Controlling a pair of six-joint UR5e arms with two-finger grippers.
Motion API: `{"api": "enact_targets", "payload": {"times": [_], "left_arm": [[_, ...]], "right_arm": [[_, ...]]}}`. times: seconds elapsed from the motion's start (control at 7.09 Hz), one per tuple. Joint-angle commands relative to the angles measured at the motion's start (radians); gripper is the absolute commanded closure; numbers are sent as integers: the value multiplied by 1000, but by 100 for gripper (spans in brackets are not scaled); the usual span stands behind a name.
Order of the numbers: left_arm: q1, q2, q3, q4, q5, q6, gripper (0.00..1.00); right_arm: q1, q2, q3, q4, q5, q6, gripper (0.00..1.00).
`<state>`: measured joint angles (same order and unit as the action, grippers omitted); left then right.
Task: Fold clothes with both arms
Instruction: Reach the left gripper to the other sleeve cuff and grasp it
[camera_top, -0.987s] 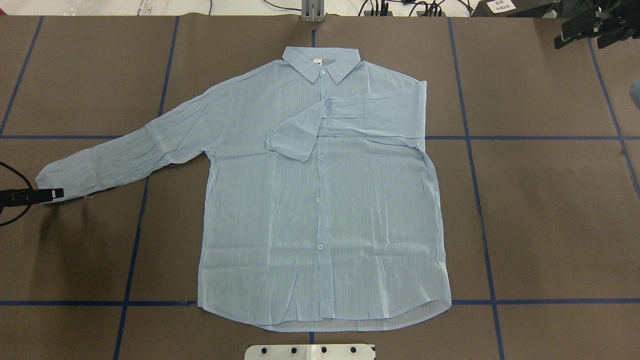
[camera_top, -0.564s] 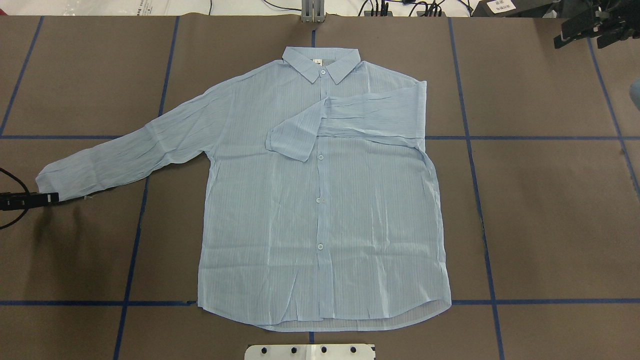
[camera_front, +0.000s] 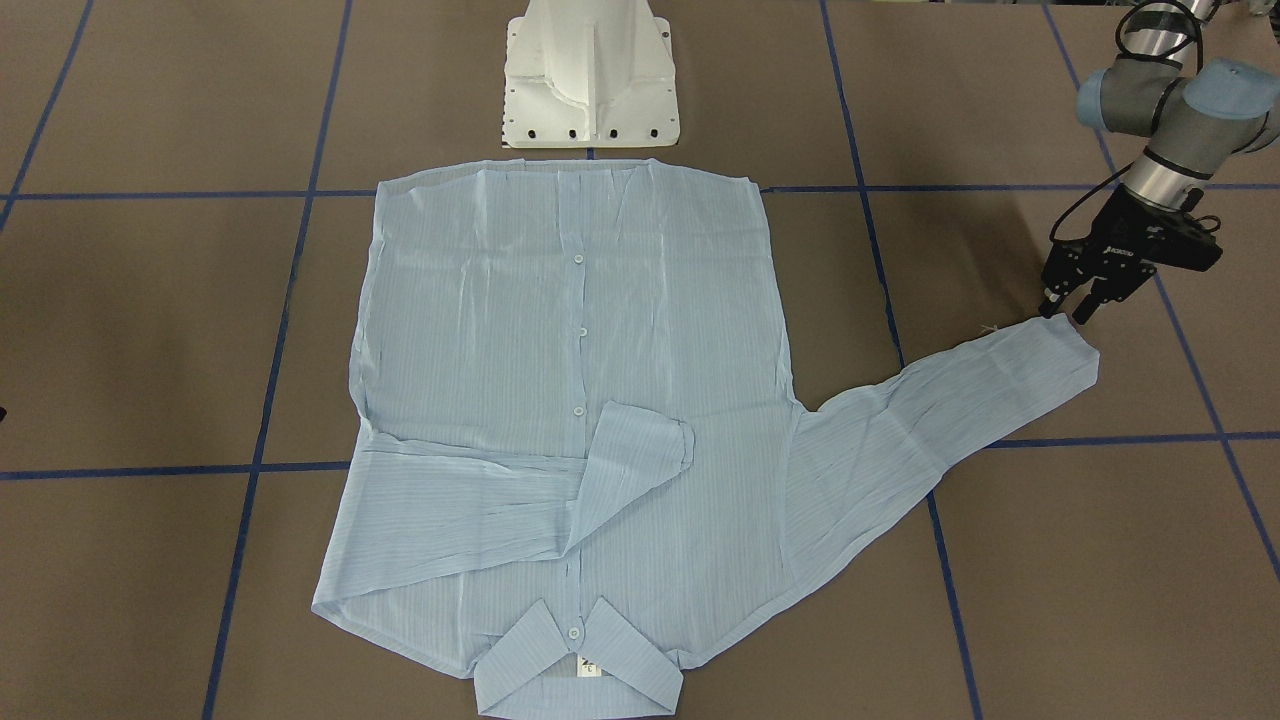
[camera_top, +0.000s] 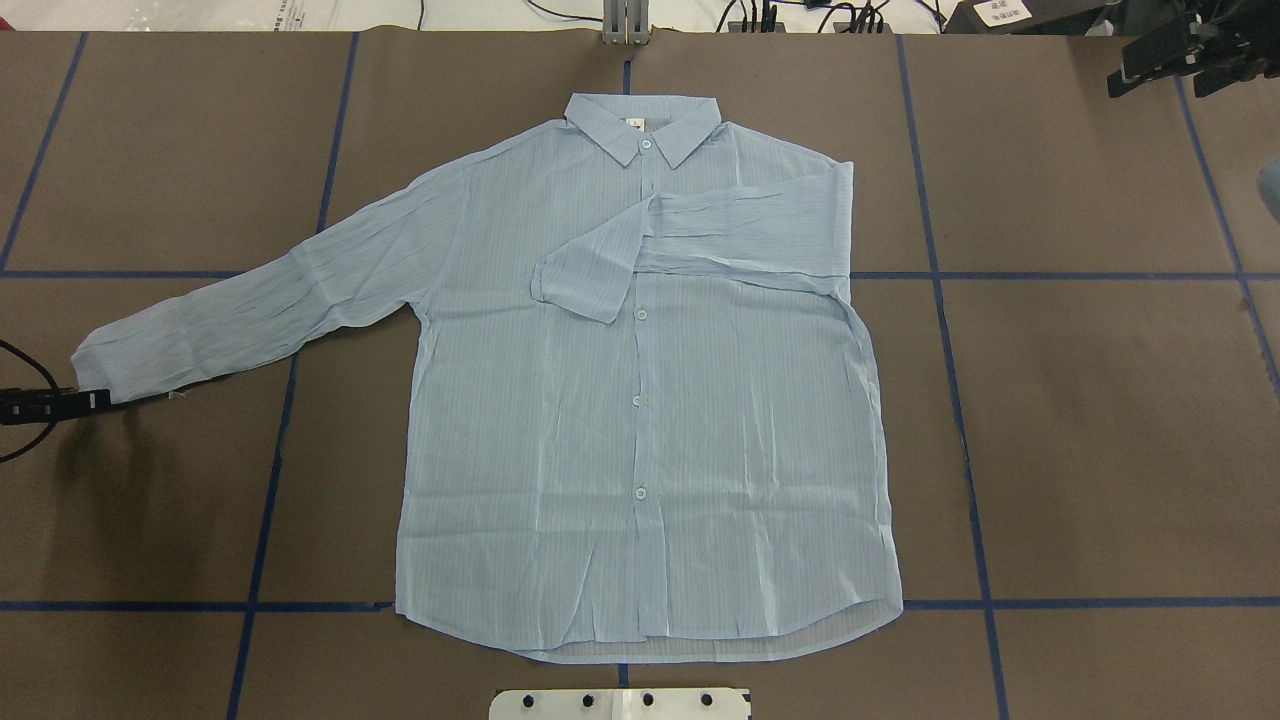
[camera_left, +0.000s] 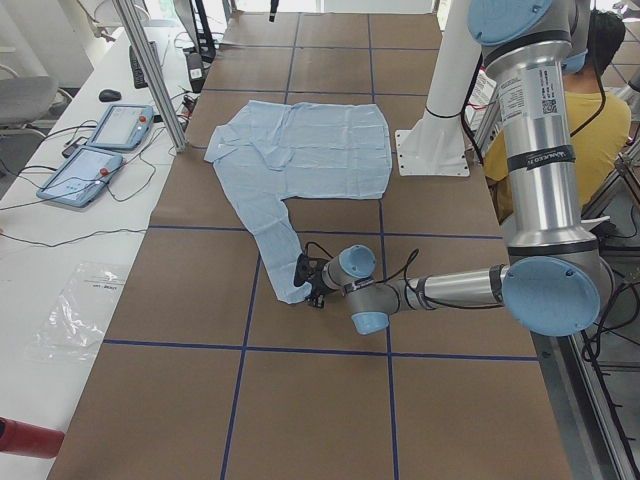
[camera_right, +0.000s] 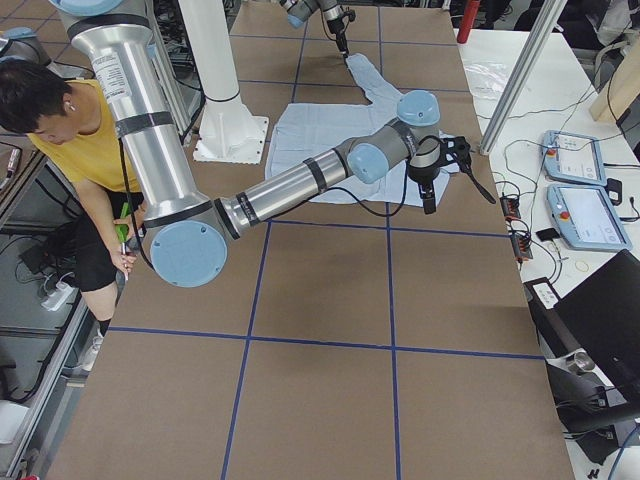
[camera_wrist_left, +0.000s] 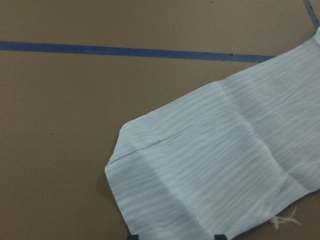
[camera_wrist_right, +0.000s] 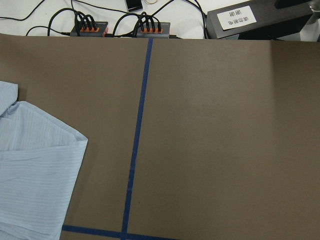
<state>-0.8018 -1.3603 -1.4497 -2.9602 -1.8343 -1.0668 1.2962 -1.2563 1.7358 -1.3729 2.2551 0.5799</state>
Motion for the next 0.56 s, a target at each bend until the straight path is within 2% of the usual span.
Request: {"api": "enact_targets", "payload": {"times": [0.0,0.14,0.28,0.42], "left_arm": [[1,-6,8,0,9,1,44],[1,-6,8,0,9,1,57],[1,-10,8,0,9,-1,88],[1,-8,8,0,10,-1,100]], "right_arm": [[0,0,-1,0,0,0,0],[0,0,-1,0,0,0,0],[0,-2,-1,0,0,0,0],[0,-5,-1,0,0,2,0]]}}
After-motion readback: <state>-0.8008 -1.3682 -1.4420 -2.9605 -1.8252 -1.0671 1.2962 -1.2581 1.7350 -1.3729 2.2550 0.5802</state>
